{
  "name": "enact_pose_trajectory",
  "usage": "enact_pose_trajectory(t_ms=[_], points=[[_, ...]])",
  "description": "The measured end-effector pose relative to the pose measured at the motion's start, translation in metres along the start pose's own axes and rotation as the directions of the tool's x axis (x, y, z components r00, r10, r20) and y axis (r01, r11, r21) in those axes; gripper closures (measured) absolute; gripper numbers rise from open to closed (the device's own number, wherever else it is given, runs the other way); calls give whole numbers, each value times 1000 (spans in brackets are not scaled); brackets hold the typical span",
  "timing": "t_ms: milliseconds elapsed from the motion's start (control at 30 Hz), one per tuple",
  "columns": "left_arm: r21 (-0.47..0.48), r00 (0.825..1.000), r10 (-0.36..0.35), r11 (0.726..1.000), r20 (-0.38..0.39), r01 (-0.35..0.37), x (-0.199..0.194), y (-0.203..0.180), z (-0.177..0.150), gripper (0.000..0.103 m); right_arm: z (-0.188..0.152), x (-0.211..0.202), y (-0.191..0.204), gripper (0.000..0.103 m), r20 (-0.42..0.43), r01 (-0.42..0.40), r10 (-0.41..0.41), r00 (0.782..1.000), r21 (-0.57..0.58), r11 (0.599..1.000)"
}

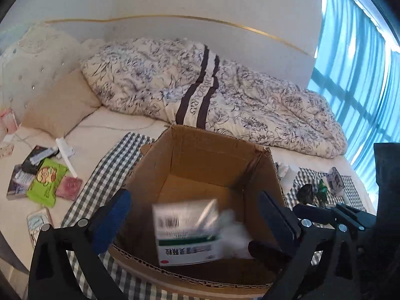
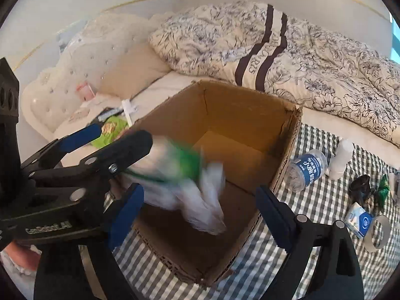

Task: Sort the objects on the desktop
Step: 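Carry the cloth and medicine box into the cardboard box and open both tools, then move both tools back toward the remaining items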

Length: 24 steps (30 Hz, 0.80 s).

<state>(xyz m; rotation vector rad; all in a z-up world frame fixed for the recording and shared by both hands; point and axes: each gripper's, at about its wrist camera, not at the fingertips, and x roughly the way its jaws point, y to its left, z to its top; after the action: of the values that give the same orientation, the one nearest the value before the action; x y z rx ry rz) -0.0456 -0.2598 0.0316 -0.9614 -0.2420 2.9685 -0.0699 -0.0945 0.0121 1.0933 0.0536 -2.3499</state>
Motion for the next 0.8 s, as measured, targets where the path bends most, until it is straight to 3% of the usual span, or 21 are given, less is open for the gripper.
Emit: enact_pose_trajectory(t_ms=[333, 633, 800], points=[[22, 1000, -19, 1000, -19, 19, -8, -31, -4, 0, -30, -40, -49, 11, 20, 96, -98, 995, 73, 993], [135, 996, -79, 987, -50, 85, -13, -127, -21, 0, -80, -118, -135, 11, 52, 262, -274, 960, 167, 951], [200, 993, -95, 974, -77, 108, -2, -187, -34, 0, -100, -144, -184, 11, 54, 293, -316, 947, 251, 922]])
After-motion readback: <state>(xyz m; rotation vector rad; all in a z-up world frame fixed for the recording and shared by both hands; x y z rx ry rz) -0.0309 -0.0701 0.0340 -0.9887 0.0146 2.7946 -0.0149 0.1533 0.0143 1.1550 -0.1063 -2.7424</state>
